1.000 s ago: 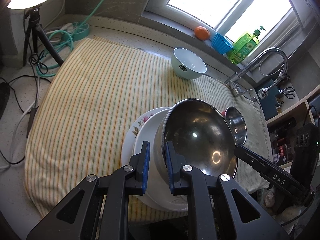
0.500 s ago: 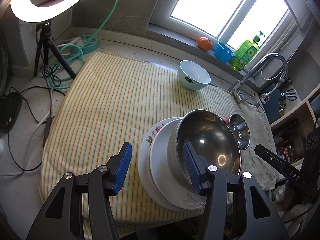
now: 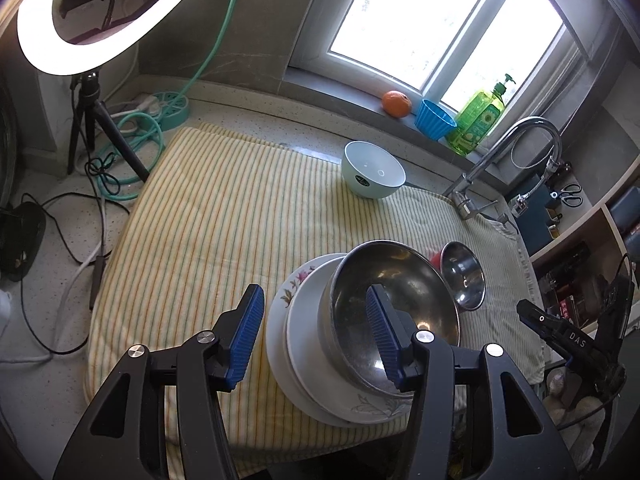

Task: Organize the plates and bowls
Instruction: 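Open both grippers and release the large steel bowl rim, then move both grippers to the rim of the small steel bowl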

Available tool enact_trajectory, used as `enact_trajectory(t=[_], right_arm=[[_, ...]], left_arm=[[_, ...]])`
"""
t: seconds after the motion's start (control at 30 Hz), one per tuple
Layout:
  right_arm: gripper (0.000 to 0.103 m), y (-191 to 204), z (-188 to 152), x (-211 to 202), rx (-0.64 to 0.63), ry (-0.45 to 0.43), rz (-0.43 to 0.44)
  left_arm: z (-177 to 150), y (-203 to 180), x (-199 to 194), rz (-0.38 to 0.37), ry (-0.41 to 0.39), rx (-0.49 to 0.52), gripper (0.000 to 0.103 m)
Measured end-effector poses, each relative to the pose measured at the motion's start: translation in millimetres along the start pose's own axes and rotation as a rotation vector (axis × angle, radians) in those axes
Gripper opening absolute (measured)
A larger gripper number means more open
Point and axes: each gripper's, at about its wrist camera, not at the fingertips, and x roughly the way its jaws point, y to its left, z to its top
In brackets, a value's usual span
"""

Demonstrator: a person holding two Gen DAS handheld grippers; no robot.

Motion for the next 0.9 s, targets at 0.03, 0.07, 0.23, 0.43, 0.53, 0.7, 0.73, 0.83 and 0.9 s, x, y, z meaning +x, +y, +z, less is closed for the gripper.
enact_trajectory(t=[0.03,0.07,0.23,0.43,0.53,0.7,0.73,0.83,0.9], right_arm=[[0.040,-3.2,2.7,0.3,-0.002,-0.001,-0.001],[0.040,-5.9,6.1,0.8,-0.005,-0.002,0.001],[0.040,-20.2,23.6,6.1,-0.038,0.010,0.018],[0.040,-41.4,47.7,13.0,-0.093,0.038,0.040],[0.040,-51.4,58.9,16.2,-0.126,0.051,0.049],[0.040,-65.7,76.8,24.7,-0.191,0.075,0.065],[0.040,-68.4,80.2,27.1,-0.200,0.080,0.071],[0.040,-75.2,88.1,35.0,-0.221,0.095,0.091],[0.040,-77.6,91.5,40.9,-0.237,0.107,0.105]], left_arm=[[0.3,-3.7,-0.1,0.001,-0.005,0.003,0.052],[0.5,-8.5,0.0,0.003,-0.011,0.006,0.052],[2.0,-33.4,3.1,0.001,-0.032,-0.006,0.052],[2.0,-76.1,15.9,-0.006,-0.044,-0.004,0.052],[-0.3,-100.8,26.6,-0.015,-0.041,0.003,0.052],[-6.8,-137.5,47.0,-0.029,-0.025,0.015,0.052],[-8.5,-144.6,51.9,-0.028,-0.019,0.020,0.052],[-12.2,-160.3,66.6,-0.024,-0.002,0.021,0.052],[-14.0,-168.8,77.2,-0.020,0.010,0.018,0.052]])
